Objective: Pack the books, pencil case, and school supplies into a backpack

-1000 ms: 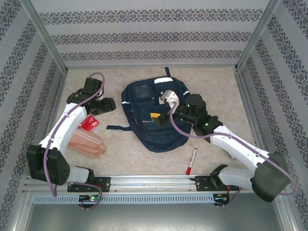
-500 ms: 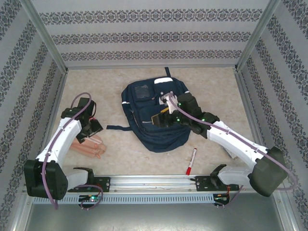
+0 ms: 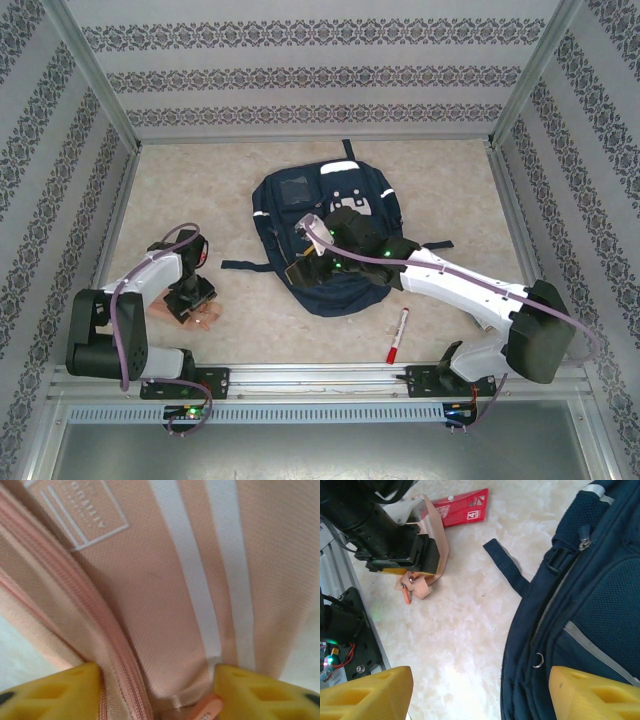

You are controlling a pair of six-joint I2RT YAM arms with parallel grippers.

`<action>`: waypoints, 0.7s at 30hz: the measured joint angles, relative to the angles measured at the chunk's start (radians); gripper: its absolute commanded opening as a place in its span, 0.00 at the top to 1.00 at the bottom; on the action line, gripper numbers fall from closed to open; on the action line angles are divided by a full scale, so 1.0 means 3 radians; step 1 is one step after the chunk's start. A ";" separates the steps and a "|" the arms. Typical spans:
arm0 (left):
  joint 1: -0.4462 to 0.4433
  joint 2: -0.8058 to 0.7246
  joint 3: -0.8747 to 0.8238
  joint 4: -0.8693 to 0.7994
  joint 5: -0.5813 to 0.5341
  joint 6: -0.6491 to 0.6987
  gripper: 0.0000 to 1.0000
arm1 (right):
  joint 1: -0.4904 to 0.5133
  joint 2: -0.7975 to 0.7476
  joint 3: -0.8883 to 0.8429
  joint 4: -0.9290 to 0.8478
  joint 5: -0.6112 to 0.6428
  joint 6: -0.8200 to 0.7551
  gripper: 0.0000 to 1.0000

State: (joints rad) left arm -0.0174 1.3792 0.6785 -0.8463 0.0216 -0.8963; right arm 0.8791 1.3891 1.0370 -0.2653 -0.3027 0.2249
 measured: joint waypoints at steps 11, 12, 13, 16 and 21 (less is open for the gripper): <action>-0.0001 -0.0440 0.0052 -0.0066 0.0459 0.0261 1.00 | 0.0046 0.0282 0.0148 0.0011 -0.0065 0.0045 0.29; -0.0001 -0.0546 0.0079 -0.0086 0.0525 0.0285 1.00 | 0.0045 0.0350 0.0196 0.0011 -0.0093 0.0074 0.29; -0.0001 -0.0638 0.0106 -0.0103 0.0590 0.0298 1.00 | 0.0043 0.0411 0.0239 0.0011 -0.0117 0.0120 0.29; -0.0017 -0.0950 0.0205 -0.0113 0.0838 0.0375 1.00 | 0.0013 0.0666 0.0407 0.0023 -0.0262 0.0336 0.26; -0.0266 -0.1314 0.0318 0.0031 0.1165 0.0533 1.00 | -0.0142 0.1244 0.0837 0.0083 -0.0793 0.1003 0.25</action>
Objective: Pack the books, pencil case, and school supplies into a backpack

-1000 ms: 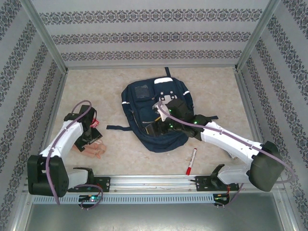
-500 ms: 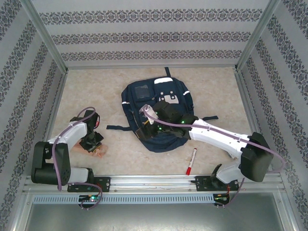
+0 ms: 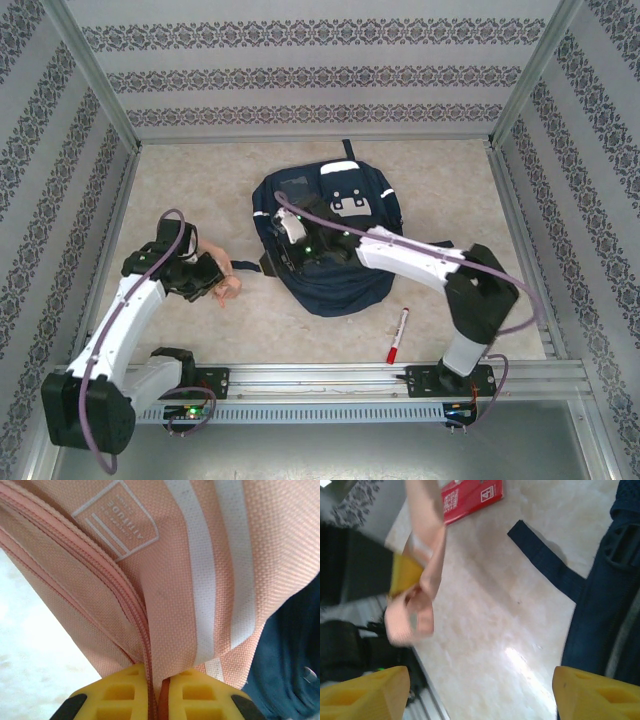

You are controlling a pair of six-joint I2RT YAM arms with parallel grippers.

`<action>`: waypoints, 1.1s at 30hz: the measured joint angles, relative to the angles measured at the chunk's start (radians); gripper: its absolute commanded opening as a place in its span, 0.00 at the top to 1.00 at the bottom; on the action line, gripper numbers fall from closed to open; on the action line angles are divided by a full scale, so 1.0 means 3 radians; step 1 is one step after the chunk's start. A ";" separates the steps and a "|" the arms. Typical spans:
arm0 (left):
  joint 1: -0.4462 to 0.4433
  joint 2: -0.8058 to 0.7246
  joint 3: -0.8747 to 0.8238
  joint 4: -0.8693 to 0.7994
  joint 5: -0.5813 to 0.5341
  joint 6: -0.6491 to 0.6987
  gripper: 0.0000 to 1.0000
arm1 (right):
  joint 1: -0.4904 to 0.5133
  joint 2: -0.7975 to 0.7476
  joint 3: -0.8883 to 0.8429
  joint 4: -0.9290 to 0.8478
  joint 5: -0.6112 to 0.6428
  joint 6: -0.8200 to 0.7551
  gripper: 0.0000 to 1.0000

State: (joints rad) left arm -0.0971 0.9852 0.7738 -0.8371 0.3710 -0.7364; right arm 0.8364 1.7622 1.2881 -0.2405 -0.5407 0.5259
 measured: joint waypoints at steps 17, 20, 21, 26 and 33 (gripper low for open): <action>-0.1057 0.0229 0.0223 0.0589 0.0179 0.0273 0.58 | -0.0226 0.0451 0.0444 0.0357 -0.0504 0.1390 0.95; -0.1072 0.0182 0.0221 0.0651 0.0169 0.0289 0.42 | -0.0271 0.0440 0.0425 0.0393 -0.0462 0.1401 1.00; -0.1073 0.0135 0.0221 0.0668 0.0150 0.0327 0.40 | -0.0306 0.0413 0.0389 0.0418 -0.0467 0.1397 1.00; -0.1072 -0.0224 0.0120 0.1003 0.0413 0.0900 0.28 | -0.0838 -0.0111 -0.0141 0.0558 -0.0865 0.1447 1.00; -0.1136 0.0484 0.0426 0.1311 0.0894 0.2038 0.38 | -0.2293 -0.0889 -0.0563 0.0605 -0.1425 0.1434 1.00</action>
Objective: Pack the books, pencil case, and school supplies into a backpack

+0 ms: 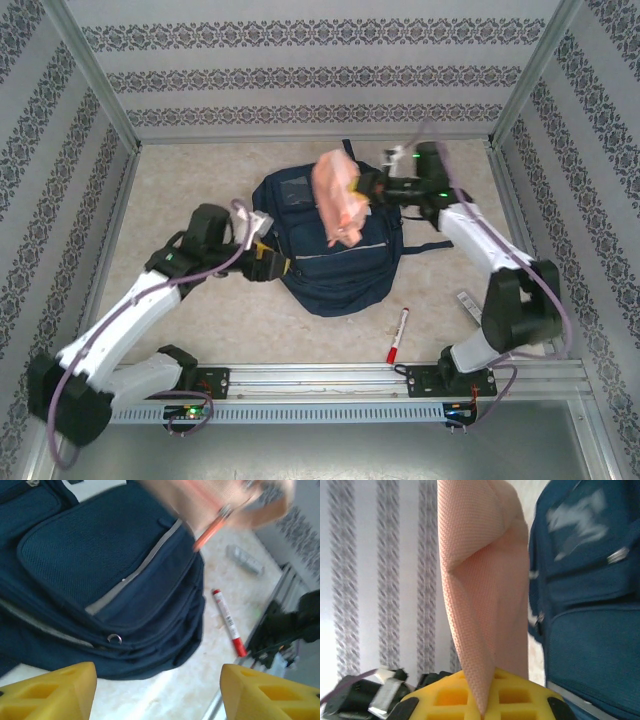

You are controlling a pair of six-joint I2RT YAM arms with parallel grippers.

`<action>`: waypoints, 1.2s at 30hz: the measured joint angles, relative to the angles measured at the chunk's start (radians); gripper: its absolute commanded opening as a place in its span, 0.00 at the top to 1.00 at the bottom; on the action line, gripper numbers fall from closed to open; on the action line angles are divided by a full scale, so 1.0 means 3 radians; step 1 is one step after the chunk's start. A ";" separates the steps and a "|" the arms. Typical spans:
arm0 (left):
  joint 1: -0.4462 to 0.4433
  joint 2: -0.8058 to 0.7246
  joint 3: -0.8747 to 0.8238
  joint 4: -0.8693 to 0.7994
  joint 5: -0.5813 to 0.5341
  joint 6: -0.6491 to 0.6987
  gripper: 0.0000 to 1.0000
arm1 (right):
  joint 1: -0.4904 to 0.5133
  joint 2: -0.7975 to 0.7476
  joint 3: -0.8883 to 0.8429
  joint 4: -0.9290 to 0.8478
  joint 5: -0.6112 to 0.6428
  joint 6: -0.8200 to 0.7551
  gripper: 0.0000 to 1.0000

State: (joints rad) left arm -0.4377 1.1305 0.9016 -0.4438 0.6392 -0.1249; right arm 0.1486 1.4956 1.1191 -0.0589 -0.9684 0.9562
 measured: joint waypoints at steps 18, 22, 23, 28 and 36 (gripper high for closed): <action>-0.0763 0.2185 0.1059 0.0113 -0.0516 0.2115 0.23 | -0.1035 -0.1259 -0.0772 -0.0568 0.0566 -0.0254 1.00; -0.0783 0.2213 0.1059 0.0188 -0.0570 0.2242 0.24 | -0.1035 -0.1306 -0.0820 -0.0646 0.0575 -0.0296 1.00; -0.0790 0.2213 0.1059 0.0215 -0.0582 0.2260 0.24 | -0.1035 -0.1316 -0.0838 -0.0654 0.0576 -0.0300 1.00; -0.0810 0.2144 0.0989 0.0334 -0.0571 0.2434 0.16 | -0.1035 -0.1356 -0.0886 -0.0708 0.0593 -0.0332 1.00; -0.0811 0.2021 0.0861 0.0412 -0.0668 0.2617 0.20 | -0.1035 -0.1391 -0.0899 -0.0718 0.0595 -0.0333 1.00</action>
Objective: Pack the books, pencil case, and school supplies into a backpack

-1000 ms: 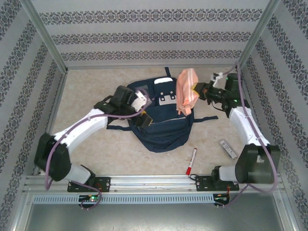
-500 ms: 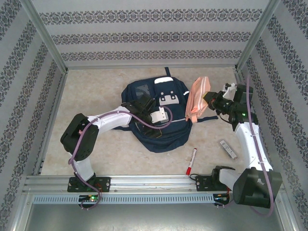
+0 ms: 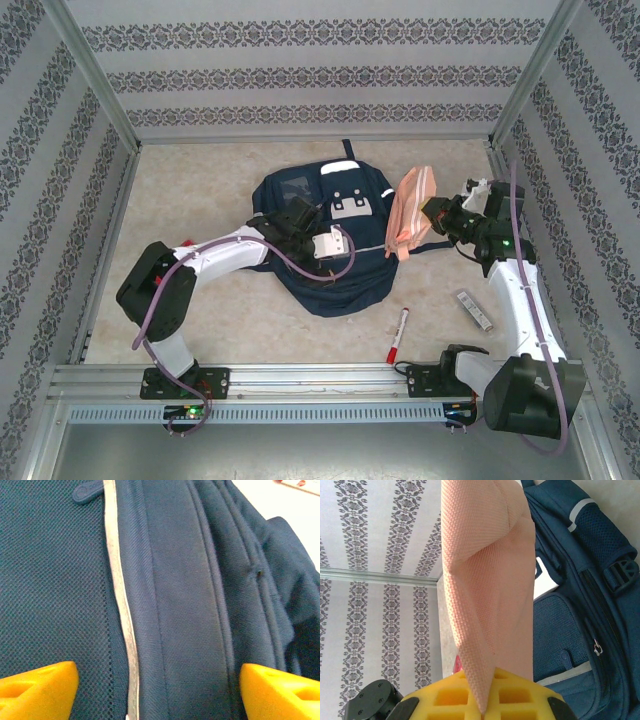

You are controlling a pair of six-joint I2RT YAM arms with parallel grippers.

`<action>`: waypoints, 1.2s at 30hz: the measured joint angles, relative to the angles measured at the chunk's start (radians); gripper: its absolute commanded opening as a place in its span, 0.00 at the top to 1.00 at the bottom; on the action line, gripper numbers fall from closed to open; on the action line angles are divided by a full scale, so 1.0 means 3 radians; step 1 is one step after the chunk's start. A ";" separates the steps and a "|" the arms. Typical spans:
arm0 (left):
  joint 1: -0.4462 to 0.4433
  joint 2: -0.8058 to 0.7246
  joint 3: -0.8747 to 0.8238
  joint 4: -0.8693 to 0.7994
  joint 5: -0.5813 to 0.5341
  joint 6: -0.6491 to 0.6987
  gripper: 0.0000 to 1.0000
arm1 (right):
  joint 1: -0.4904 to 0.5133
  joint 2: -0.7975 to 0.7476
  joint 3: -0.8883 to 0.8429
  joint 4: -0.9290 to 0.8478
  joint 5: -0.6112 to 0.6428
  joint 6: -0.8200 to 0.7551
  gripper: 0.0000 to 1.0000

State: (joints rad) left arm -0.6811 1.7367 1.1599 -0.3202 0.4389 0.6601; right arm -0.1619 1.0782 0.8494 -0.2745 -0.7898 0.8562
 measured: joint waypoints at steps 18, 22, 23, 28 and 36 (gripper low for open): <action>-0.0076 0.0140 0.0589 -0.0172 -0.0682 -0.0459 1.00 | 0.0120 -0.0051 -0.0086 -0.0023 -0.0174 0.0018 1.00; -0.0033 0.0150 0.1288 -0.0605 -0.0820 -0.0772 1.00 | 0.0247 -0.0060 -0.0086 -0.0020 -0.0467 0.0127 1.00; -0.0010 0.0150 0.1420 -0.0669 -0.0828 -0.0852 1.00 | 0.0273 -0.0071 -0.0086 -0.0022 -0.0525 0.0156 1.00; 0.0287 0.0150 0.1607 -0.0731 -0.0500 -0.1555 1.00 | 0.0469 -0.0383 -0.0093 -0.0109 -0.0706 0.0608 1.00; 0.0638 0.0151 0.1535 -0.0500 -0.0131 -0.2323 1.00 | 0.0949 -0.0380 -0.0351 -0.0094 -0.0862 0.1029 1.00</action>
State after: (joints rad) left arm -0.4896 1.7821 1.6203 -0.4702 0.3996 -0.0368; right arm 0.1226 0.9642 0.7441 -0.3027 -1.0485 1.1648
